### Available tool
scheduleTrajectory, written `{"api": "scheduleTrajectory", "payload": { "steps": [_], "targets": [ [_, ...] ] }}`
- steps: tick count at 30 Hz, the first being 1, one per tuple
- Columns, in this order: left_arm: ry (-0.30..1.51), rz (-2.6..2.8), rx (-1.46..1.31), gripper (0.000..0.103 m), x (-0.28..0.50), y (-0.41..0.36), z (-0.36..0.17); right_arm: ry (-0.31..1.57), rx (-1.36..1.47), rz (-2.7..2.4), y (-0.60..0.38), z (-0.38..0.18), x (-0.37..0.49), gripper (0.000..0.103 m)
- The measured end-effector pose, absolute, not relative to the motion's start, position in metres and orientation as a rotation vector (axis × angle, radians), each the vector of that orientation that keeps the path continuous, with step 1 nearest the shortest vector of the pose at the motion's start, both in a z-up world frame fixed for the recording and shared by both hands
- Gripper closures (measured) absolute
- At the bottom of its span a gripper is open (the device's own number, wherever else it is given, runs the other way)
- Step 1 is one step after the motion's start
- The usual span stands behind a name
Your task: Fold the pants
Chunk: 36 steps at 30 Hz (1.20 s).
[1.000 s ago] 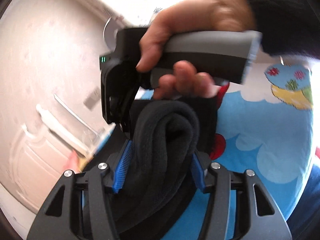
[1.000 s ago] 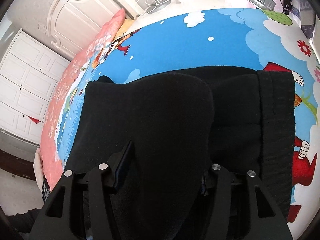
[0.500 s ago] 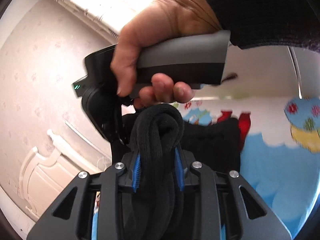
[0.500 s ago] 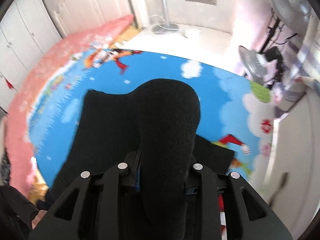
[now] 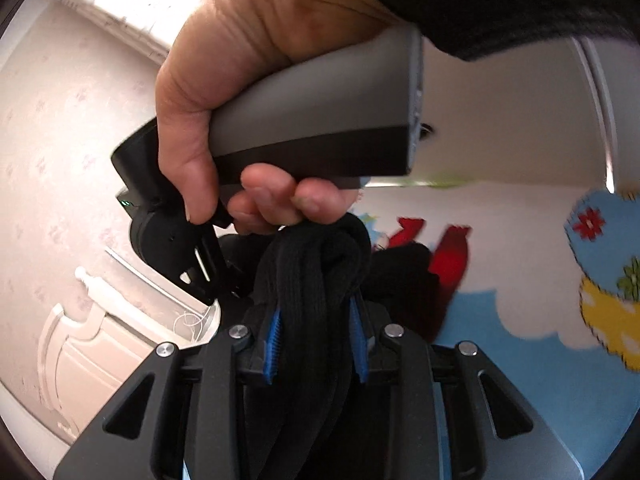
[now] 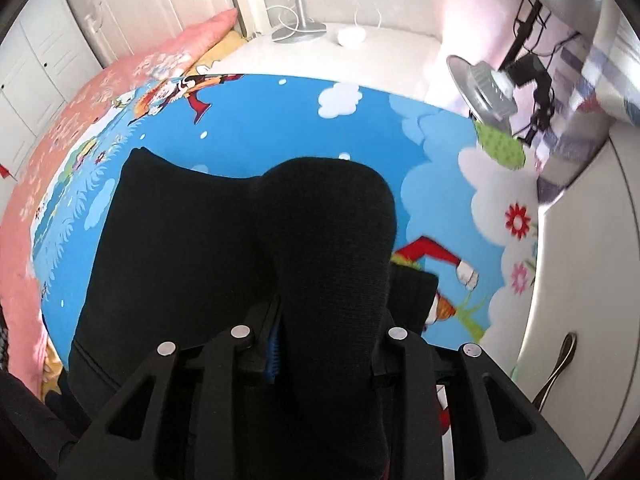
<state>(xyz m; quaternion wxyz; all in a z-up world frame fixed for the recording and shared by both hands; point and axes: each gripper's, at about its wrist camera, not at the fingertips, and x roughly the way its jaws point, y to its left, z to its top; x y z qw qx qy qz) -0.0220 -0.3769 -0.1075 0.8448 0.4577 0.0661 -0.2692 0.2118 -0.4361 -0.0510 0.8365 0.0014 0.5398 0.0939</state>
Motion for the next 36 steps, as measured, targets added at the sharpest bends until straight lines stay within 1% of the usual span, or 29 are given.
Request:
{"api": "scheduleTrajectory", "payload": {
  "steps": [2,3,4,5,6,9,11,12,13,15,16,17,19,20,22,25,29,31,32,35,36],
  "targets": [
    [0.175,-0.576,0.969,0.075,-0.014,-0.384,-0.112,1.169,-0.044,0.176,-0.438,-0.067,0.215,0.073],
    [0.189,-0.583,0.970,0.075,-0.012,-0.387,-0.113,1.165,-0.056,0.167,-0.440,-0.073,0.216,0.067],
    [0.199,-0.590,0.973,0.074,-0.007,-0.395,-0.117,1.137,-0.061,0.157,-0.444,-0.076,0.215,0.057],
    [0.198,-0.586,0.982,0.073,-0.003,-0.399,-0.122,1.114,-0.073,0.139,-0.446,-0.076,0.212,0.052],
    [0.193,-0.586,0.982,0.071,0.002,-0.401,-0.121,1.090,-0.105,0.108,-0.446,-0.077,0.209,0.044],
    [0.207,-0.611,0.961,0.067,0.009,-0.393,-0.116,1.038,-0.204,0.065,-0.439,-0.081,0.201,0.038],
    [0.223,-0.650,0.945,0.058,0.017,-0.384,-0.111,1.015,-0.240,0.028,-0.438,-0.080,0.197,0.031],
    [0.238,-0.678,0.915,0.044,0.018,-0.375,-0.105,1.008,-0.244,0.015,-0.439,-0.080,0.197,0.027],
    [0.238,-0.711,0.853,0.036,0.015,-0.355,-0.093,1.001,-0.242,0.001,-0.442,-0.078,0.194,0.025],
    [0.262,-0.768,0.735,0.035,0.011,-0.310,-0.064,0.998,-0.188,-0.032,-0.452,-0.068,0.187,0.022],
    [0.306,-0.786,0.640,0.035,0.013,-0.280,-0.050,0.988,-0.125,-0.072,-0.462,-0.060,0.180,0.016],
    [0.345,-0.793,0.555,0.034,0.017,-0.259,-0.039,0.980,-0.072,-0.095,-0.468,-0.054,0.174,0.016],
    [0.441,-0.762,0.339,0.028,0.034,-0.206,-0.019,0.980,0.111,-0.090,-0.487,-0.048,0.157,0.016],
    [0.501,-0.712,0.220,0.028,0.059,-0.173,-0.012,1.000,0.176,-0.064,-0.491,-0.050,0.152,0.016],
    [0.615,-0.612,0.011,0.028,0.108,-0.118,-0.015,1.064,0.261,-0.062,-0.497,-0.059,0.144,0.016],
    [0.749,-0.541,-0.170,0.029,0.170,-0.069,-0.027,1.114,0.330,-0.003,-0.496,-0.069,0.136,0.016],
    [0.919,-0.634,-0.358,0.029,0.219,-0.051,-0.082,1.188,0.396,0.000,-0.503,-0.096,0.148,0.016],
    [0.988,-0.679,-0.439,0.029,0.232,-0.059,-0.112,1.197,0.420,0.014,-0.504,-0.104,0.149,0.016],
    [1.018,-0.695,-0.468,0.029,0.220,-0.065,-0.121,1.197,0.434,0.028,-0.505,-0.106,0.150,0.016],
    [1.058,-0.776,-0.537,0.030,0.225,-0.069,-0.137,1.205,0.506,0.081,-0.510,-0.117,0.153,0.016],
    [1.063,-0.801,-0.545,0.030,0.221,-0.070,-0.143,1.210,0.549,0.100,-0.513,-0.124,0.154,0.007]
  ]
}}
